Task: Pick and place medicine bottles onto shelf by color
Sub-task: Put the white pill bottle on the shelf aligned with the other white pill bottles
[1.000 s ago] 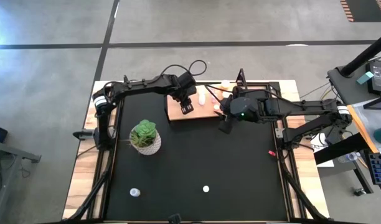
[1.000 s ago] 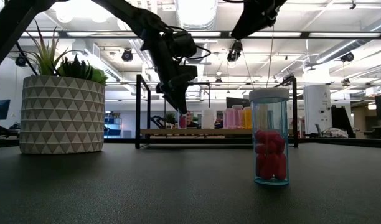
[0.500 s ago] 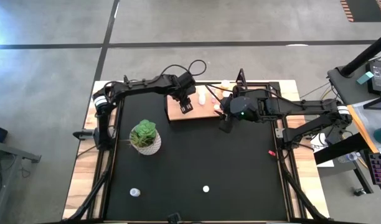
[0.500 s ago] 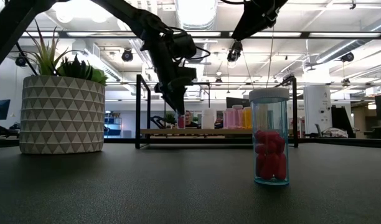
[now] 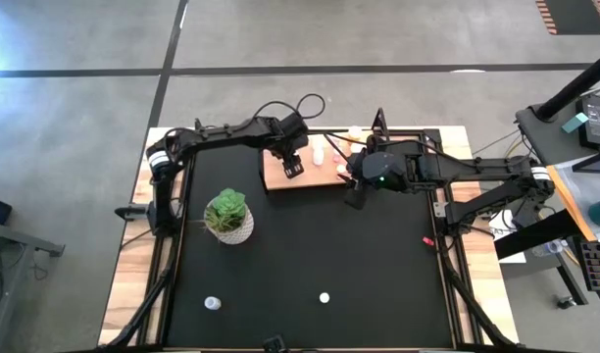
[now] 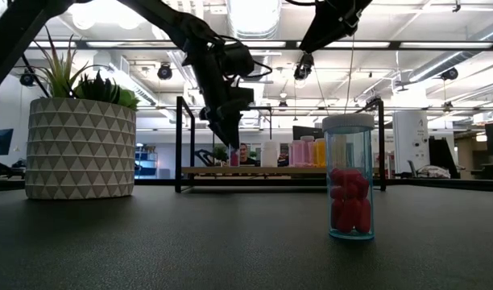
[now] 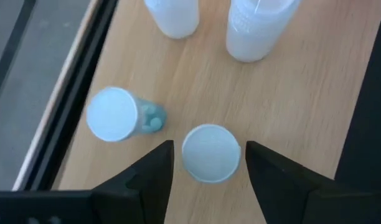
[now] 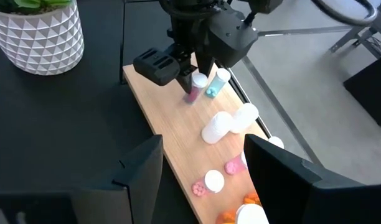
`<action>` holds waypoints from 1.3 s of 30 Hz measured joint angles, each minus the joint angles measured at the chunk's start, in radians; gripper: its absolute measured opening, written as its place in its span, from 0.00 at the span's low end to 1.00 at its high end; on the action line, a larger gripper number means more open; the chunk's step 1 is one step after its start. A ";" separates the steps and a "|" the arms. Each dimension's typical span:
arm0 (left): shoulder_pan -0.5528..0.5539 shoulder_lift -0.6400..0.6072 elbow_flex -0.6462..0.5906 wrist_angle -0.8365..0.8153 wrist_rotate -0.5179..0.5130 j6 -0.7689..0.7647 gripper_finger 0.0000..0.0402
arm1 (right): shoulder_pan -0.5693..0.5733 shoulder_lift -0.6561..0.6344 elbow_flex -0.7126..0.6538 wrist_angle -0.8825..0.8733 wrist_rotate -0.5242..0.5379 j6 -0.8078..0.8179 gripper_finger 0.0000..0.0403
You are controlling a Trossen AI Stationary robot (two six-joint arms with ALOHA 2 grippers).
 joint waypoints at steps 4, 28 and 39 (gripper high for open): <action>0.000 -0.019 0.010 0.000 0.000 -0.001 0.45 | 0.000 0.000 0.000 0.004 0.000 0.001 0.54; -0.089 -0.301 0.003 -0.014 0.172 -0.160 0.46 | 0.000 0.000 0.000 0.016 -0.050 0.366 0.54; -0.269 -0.404 -0.038 -0.072 0.175 -0.191 0.46 | 0.156 0.000 0.000 0.066 -0.107 0.554 0.53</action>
